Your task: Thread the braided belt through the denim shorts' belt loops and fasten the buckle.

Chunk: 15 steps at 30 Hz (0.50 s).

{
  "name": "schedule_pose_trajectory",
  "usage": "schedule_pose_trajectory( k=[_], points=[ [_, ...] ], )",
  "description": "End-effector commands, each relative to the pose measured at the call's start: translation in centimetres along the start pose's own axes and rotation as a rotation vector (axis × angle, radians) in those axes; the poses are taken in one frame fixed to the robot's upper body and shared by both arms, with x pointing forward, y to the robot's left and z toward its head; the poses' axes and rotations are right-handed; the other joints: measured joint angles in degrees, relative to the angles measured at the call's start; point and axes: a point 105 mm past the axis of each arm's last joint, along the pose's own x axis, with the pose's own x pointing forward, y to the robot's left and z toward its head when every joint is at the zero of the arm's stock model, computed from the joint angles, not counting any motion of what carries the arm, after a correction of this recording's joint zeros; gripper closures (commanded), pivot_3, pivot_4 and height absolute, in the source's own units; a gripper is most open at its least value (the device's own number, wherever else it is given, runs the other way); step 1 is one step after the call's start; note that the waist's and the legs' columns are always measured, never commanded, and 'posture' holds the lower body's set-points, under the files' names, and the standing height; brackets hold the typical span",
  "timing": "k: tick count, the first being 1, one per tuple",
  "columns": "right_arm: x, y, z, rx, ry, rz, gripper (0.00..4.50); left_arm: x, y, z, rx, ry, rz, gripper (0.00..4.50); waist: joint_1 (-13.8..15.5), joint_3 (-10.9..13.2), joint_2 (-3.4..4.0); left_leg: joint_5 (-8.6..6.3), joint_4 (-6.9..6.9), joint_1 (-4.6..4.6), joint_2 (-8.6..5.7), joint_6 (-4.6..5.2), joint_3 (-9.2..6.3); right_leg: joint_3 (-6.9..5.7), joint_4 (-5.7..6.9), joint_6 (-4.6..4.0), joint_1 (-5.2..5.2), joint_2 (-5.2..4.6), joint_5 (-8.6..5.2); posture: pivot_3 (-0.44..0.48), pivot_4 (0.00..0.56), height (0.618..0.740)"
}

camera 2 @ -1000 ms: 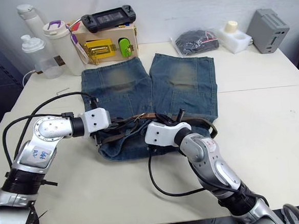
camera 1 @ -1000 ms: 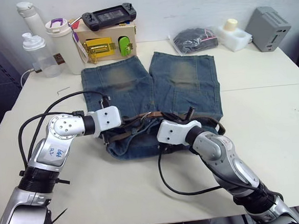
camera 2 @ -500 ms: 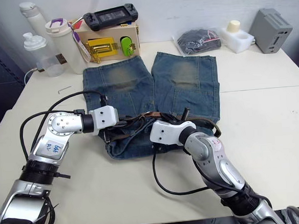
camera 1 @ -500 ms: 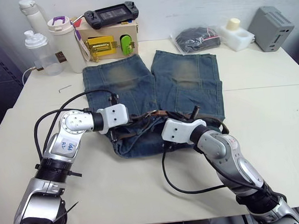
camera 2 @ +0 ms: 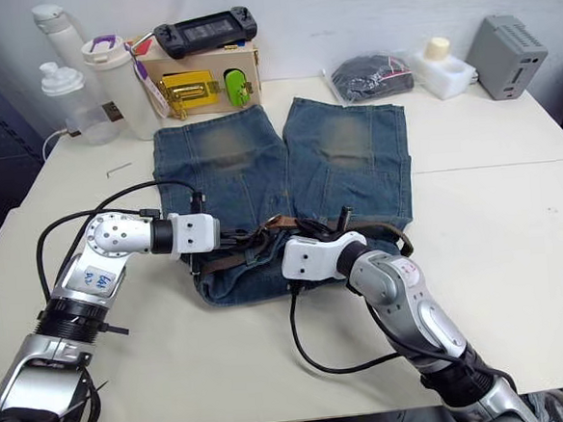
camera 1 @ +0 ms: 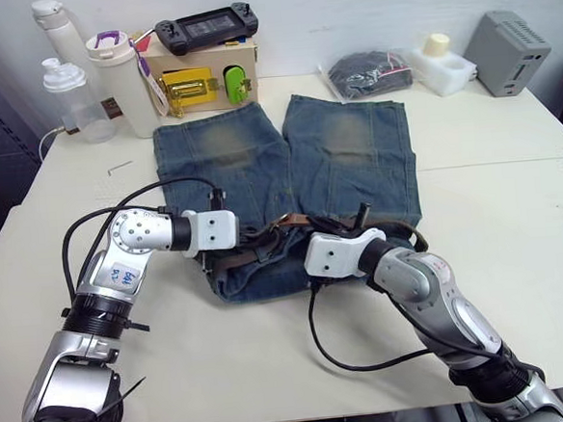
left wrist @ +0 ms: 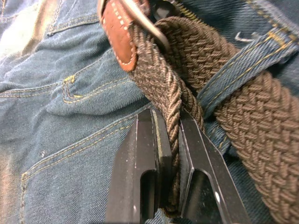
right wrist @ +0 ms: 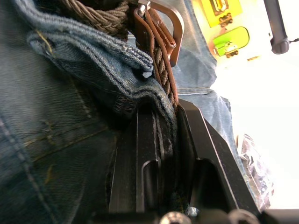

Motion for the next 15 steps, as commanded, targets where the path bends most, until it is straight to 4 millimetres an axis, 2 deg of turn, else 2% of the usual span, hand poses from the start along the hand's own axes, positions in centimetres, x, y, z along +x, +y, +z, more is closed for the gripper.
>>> schedule_pose_trajectory(
  k=[1, 8, 15],
  points=[
    [-0.2, 1.2, 4.8, -0.015, -0.233, 0.081, 4.46, 0.7, 1.5, 1.8, 0.087, -0.046, 0.041, 4.50, -0.01, 0.00, 0.00, 0.00, 0.00, -0.01, 0.00, 0.00, 0.00, 0.00, 0.02, 0.00, -0.02, 0.00, 0.00, 0.000, 0.150, 0.645],
    [-0.1, 1.3, 4.7, -0.013, -0.234, 0.087, 4.46, 2.1, 2.5, 3.4, 0.173, -0.103, 0.080, 4.50, 0.03, 0.00, 0.00, 0.00, 0.04, -0.03, 0.00, 0.00, 0.00, 0.00, 0.03, 0.00, -0.03, 0.00, 0.00, 0.000, 0.150, 0.645],
    [-0.2, 1.3, 4.7, -0.021, -0.237, 0.094, 4.46, 3.8, 2.0, 4.6, 0.200, -0.160, 0.066, 4.50, 0.04, -0.01, -0.01, 0.00, 0.08, -0.05, -0.02, 0.00, -0.01, 0.00, 0.03, 0.00, -0.02, -0.01, 0.00, 0.000, 0.150, 0.645]
  ],
)
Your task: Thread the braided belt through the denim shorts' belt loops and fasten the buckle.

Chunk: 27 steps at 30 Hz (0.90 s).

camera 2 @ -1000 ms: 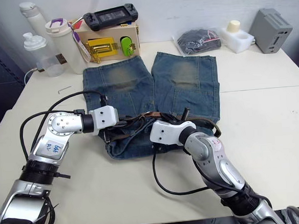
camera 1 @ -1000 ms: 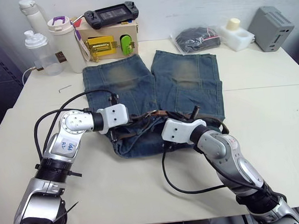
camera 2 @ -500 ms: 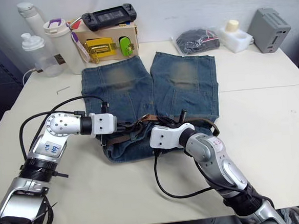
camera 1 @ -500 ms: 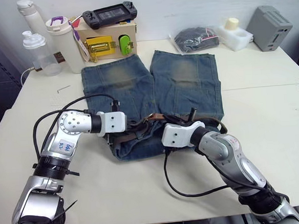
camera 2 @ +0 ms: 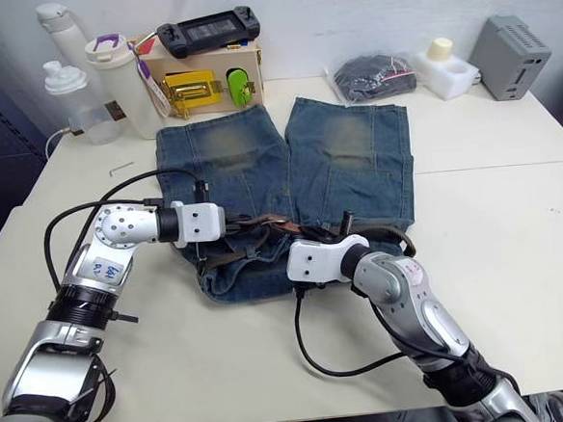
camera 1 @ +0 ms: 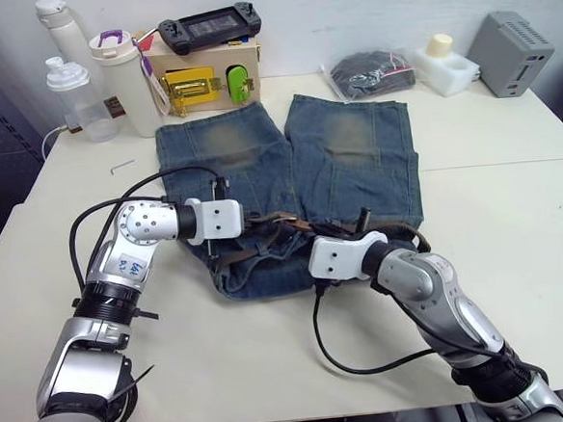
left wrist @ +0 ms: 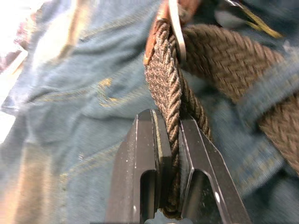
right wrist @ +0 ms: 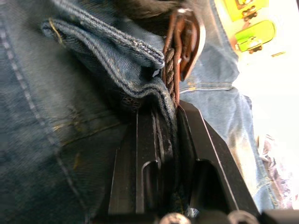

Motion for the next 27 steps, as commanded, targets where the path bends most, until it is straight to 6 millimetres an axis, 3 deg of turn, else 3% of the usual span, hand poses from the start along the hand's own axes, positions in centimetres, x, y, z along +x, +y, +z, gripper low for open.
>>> schedule_pose_trajectory(
  k=[1, 7, 10, 16, 27],
  points=[
    [0.0, 0.3, 5.6, -0.066, -0.251, 0.014, 4.46, 2.5, -0.4, 3.5, 0.112, -0.124, -0.050, 4.50, -0.01, 0.00, -0.01, 0.00, 0.01, 0.00, 0.00, 0.00, 0.00, 0.00, 0.00, 0.00, 0.00, 0.00, 0.00, 0.000, 0.150, 0.645],
    [0.0, 0.1, 5.4, -0.078, -0.251, 0.014, 4.46, 2.3, -3.0, 3.5, 0.124, -0.124, -0.201, 4.50, -1.22, -0.03, -0.04, -0.02, -0.07, 0.00, 0.01, -0.03, 0.01, 0.00, 0.07, 0.00, -0.09, -0.02, 0.00, 0.000, 0.150, 0.645],
    [0.0, 0.1, 5.4, -0.077, -0.248, 0.012, 4.46, 1.6, -3.2, 2.8, 0.114, -0.091, -0.220, 4.50, -1.69, -0.03, -0.05, -0.04, -0.11, -0.04, 0.06, -0.08, 0.01, 0.00, 0.19, 0.00, -0.27, -0.01, 0.00, 0.000, 0.150, 0.645],
    [0.1, 0.1, 4.9, -0.074, -0.223, 0.002, 4.46, -0.5, -2.1, 1.2, 0.058, -0.018, -0.150, 4.50, -1.54, -0.03, -0.05, -0.05, -0.08, -0.04, 0.05, -0.09, 0.00, 0.00, 0.24, 0.00, -0.30, 0.00, 0.00, 0.000, 0.150, 0.645],
    [0.2, -1.2, 3.7, -0.064, -0.150, -0.066, 4.46, -4.5, -3.4, -0.9, -0.115, 0.084, -0.039, 4.50, -1.40, -0.04, -0.05, -0.06, -0.01, -0.08, 0.02, -0.10, -0.01, 0.04, 0.33, 0.00, -0.40, 0.00, 0.00, 0.000, 0.150, 0.645]
  ],
)
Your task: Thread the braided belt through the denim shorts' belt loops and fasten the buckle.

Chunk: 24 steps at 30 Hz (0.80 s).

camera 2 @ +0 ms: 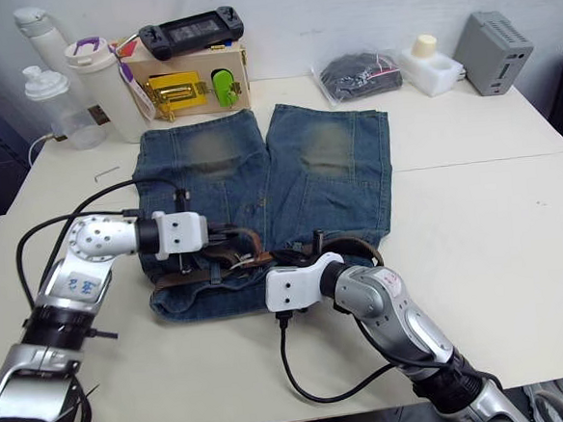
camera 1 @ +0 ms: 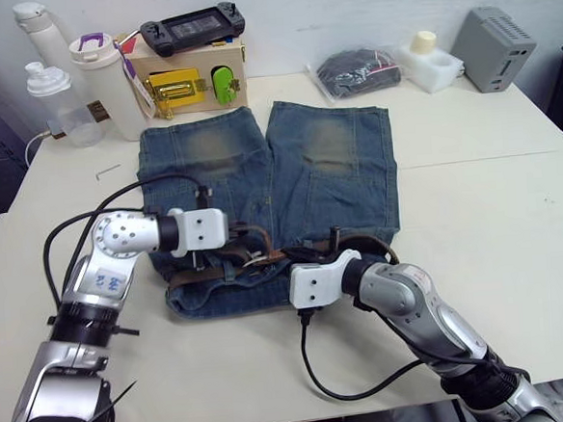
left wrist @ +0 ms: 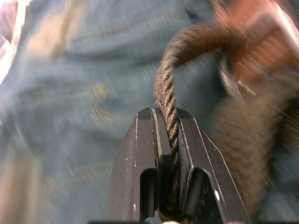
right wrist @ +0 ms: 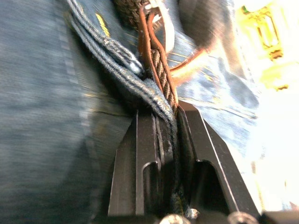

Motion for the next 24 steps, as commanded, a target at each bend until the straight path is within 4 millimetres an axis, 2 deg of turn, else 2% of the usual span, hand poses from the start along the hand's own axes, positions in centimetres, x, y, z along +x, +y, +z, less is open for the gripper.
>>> schedule_pose_trajectory(
  k=[1, 5, 16, 24],
  points=[
    [-0.5, -2.5, 0.8, -0.033, -0.019, -0.114, 4.46, -0.6, -0.8, 0.4, -0.010, -0.003, 0.017, 4.50, 0.12, -0.02, -0.03, 0.00, 0.02, 0.00, 0.00, 0.00, 0.00, 0.00, -0.01, 0.00, 0.01, 0.00, 0.00, 0.000, 0.150, 0.645],
    [-0.5, -2.7, 0.9, -0.044, -0.023, -0.122, 4.46, -0.9, -1.3, 0.2, -0.028, 0.016, 0.020, 4.50, 0.01, -0.02, -0.03, 0.00, 0.02, -0.01, -0.02, 0.00, -0.04, 0.00, 0.00, 0.00, 0.02, -0.01, 0.00, 0.000, 0.150, 0.645],
    [-0.5, -2.6, 1.3, -0.062, -0.043, -0.114, 4.46, -1.1, -0.4, 0.7, 0.007, 0.022, 0.039, 4.50, 0.00, -0.02, -0.03, 0.00, 0.01, -0.02, -0.02, -0.01, -0.03, 0.00, 0.04, 0.00, -0.01, -0.01, 0.00, 0.000, 0.150, 0.645],
    [-0.3, -2.5, 2.3, -0.073, -0.086, -0.110, 4.46, -0.1, -1.3, 1.2, 0.057, 0.006, -0.048, 4.50, 0.00, -0.02, -0.03, 0.00, 0.02, -0.03, -0.02, -0.01, -0.03, 0.00, 0.05, 0.00, -0.02, -0.01, 0.00, 0.000, 0.150, 0.645]
  ],
)
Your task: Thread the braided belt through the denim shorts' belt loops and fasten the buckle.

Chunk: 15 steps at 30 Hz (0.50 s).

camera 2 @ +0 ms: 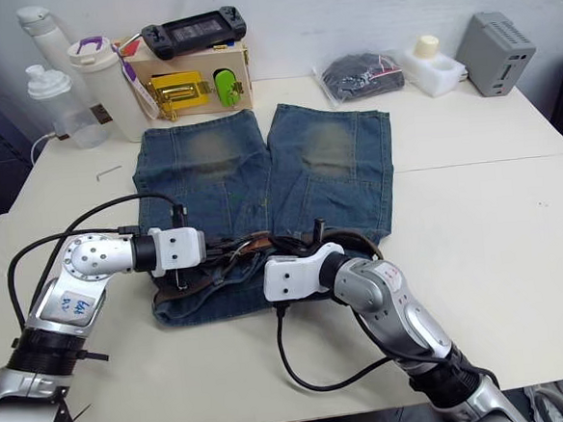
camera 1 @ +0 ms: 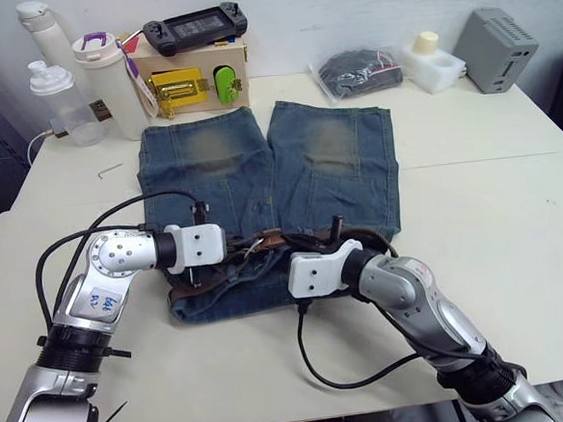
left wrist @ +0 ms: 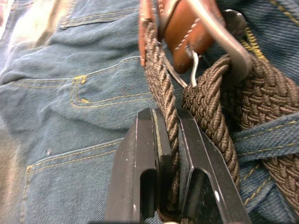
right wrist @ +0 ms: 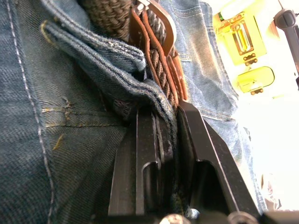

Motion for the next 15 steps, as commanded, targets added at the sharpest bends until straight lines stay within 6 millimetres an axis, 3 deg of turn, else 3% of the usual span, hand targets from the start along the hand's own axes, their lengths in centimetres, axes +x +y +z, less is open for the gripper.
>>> schedule_pose_trajectory(
  k=[1, 15],
  points=[
    [-0.3, -1.7, 1.6, -0.048, -0.061, -0.069, 4.46, 0.2, -0.2, 0.5, 0.046, -0.009, -0.043, 4.50, 0.00, 0.00, 0.00, 0.00, 0.00, 0.00, 0.00, 0.00, 0.00, 0.00, 0.01, 0.00, -0.01, 0.00, 0.00, 0.000, 0.150, 0.645],
    [-0.8, -2.4, 0.1, -0.132, -0.008, -0.066, 4.46, -3.2, 4.0, -0.2, 0.013, 0.061, 0.128, 4.50, -0.06, 0.00, 0.00, -0.01, 0.07, -0.08, -0.06, -0.01, 0.01, 0.03, 0.34, 0.00, -0.20, -0.06, 0.00, 0.000, 0.150, 0.645]
  ],
)
